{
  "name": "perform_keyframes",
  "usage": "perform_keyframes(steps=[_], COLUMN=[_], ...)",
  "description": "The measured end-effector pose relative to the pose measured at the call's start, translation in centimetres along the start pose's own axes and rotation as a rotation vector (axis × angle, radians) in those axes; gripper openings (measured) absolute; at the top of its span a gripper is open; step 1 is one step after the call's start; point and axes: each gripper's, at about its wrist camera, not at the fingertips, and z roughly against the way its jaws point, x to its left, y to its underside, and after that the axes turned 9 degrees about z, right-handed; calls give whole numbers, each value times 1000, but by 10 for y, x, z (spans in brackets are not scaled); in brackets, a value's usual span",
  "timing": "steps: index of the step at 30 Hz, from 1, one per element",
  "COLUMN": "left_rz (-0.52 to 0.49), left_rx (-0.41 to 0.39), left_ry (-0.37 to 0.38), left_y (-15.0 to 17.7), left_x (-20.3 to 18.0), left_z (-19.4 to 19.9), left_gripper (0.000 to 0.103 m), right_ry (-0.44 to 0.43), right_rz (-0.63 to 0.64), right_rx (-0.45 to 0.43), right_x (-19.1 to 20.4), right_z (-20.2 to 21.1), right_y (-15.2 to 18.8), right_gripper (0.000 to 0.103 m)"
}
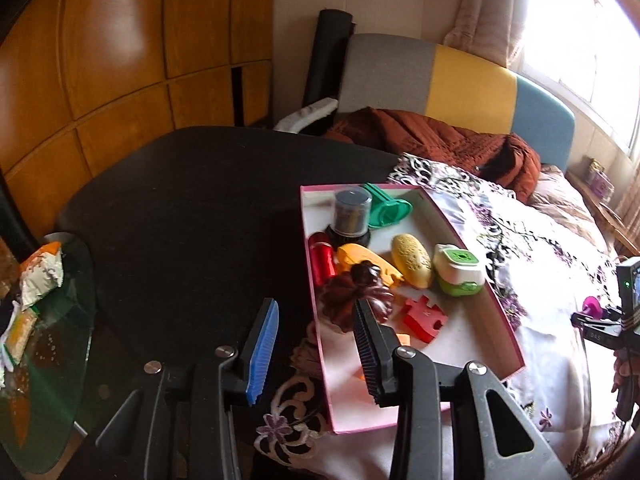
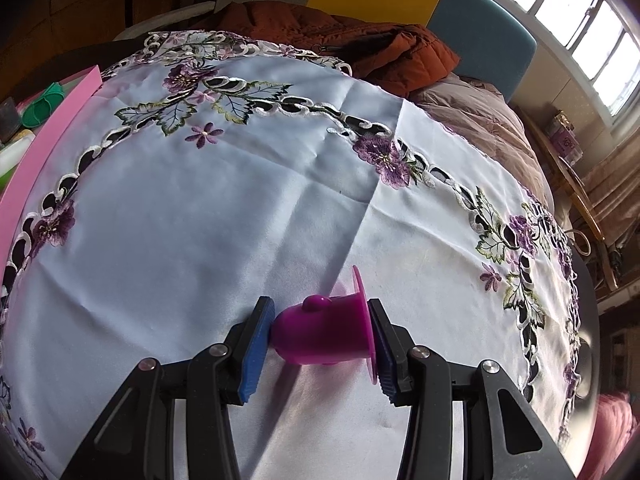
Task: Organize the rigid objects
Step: 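Carry the magenta cup with the right tool into the tray and open it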
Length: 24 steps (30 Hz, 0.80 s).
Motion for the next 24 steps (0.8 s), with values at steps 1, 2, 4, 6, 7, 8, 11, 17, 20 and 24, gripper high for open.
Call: perform_keyframes(steps=[1, 2, 4, 6, 7, 8, 11, 17, 20, 24], left_rz=[2, 6, 11, 14, 17, 22, 36, 59, 68, 69], left_rx=[-6, -10, -13, -13, -13, -11, 1, 1, 5, 6], left_ry=[-5, -11, -16, -23, -25, -26, -25, -26, -24, -20], left_y=[0, 0, -1, -2, -3, -3, -2, -3, -2, -2], left_x=[2, 3, 6, 9, 10, 11, 14, 21, 25, 28], left_z=[1, 1, 1, 1, 1, 0, -2, -5, -5, -5], left_gripper=[40, 40, 42, 42, 43, 43, 43, 43, 43, 43], right_ry=[7, 11, 1, -24, -35, -44, -80, -182, -262, -366], right_rz=[-1, -7, -24, -47, -55, -56, -56, 15, 60, 145], right_rx=[4, 8, 14, 9, -3, -17, -75, -221, -297, -358], right_x=[1, 2, 2, 4, 6, 10, 24, 71, 101, 147], right_z=[1, 1, 4, 9, 13, 18, 37, 86, 111, 131], right_y=[0, 0, -1, -2, -2, -4, -12, -35, -45, -51], right_gripper=[47, 47, 47, 47, 47, 47, 47, 47, 47, 47])
